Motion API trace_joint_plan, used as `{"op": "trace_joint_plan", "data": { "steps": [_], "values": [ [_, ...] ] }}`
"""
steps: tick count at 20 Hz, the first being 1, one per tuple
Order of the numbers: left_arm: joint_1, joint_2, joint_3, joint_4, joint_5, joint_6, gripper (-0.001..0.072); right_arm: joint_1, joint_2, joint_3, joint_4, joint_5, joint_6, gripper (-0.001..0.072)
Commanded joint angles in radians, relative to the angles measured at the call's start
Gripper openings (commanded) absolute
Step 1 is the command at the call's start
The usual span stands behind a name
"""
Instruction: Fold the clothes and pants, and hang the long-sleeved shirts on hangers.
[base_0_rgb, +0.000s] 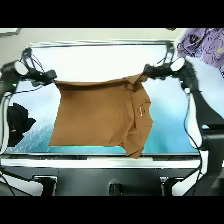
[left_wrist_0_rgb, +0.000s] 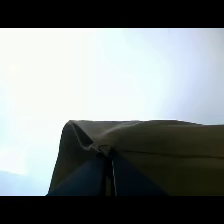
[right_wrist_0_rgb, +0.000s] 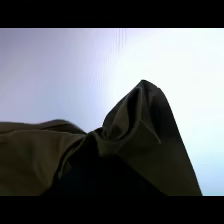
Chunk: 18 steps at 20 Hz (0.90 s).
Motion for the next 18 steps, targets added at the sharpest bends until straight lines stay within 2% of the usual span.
{"op": "trace_joint_plan", "data": {
  "steps": [1, 2, 3, 4, 5, 7, 10, 12, 15, 18],
  "values": [
    [-0.014, -0.078, -0.001, -0.033, 0.040, 0.000, 0.0020, 0.030, -0.071, 0.001, -0.010, 0.000, 0.035, 0.0126],
    [-0.014, -0.077, 0.000, -0.054, 0.040, 0.000, 0.0066, 0.029, -0.068, 0.001, -0.008, 0.014, 0.037, 0.0216],
    [-0.008, -0.075, 0.010, -0.077, 0.028, 0.001, 0.0236, 0.024, -0.057, 0.001, -0.014, 0.039, 0.038, 0.0323],
    [0.002, -0.074, 0.035, -0.105, -0.001, 0.001, 0.0468, 0.016, -0.039, 0.001, -0.019, 0.079, 0.038, 0.0450],
    [0.023, -0.074, 0.076, -0.144, -0.052, 0.002, 0.0577, 0.006, -0.017, 0.001, -0.021, 0.132, 0.023, 0.0510],
    [0.082, -0.066, 0.164, -0.225, -0.181, 0.045, 0.0576, -0.038, 0.045, 0.001, -0.031, 0.270, -0.059, 0.0546],
    [0.178, 0.012, 0.188, -0.230, -0.352, 0.059, 0.0577, -0.138, 0.150, -0.014, -0.051, 0.491, -0.164, 0.0545],
    [0.229, 0.101, 0.105, -0.220, -0.425, 0.062, 0.0577, -0.240, 0.250, -0.130, 0.024, 0.505, -0.190, 0.0541],
    [0.274, 0.302, -0.206, -0.204, -0.373, 0.061, 0.0577, -0.365, 0.442, -0.520, 0.119, 0.488, -0.241, 0.0541],
    [0.281, 0.485, -0.551, -0.204, -0.320, 0.060, 0.0577, -0.389, 0.617, -0.926, 0.177, 0.455, -0.279, 0.0544]
  ]
}}
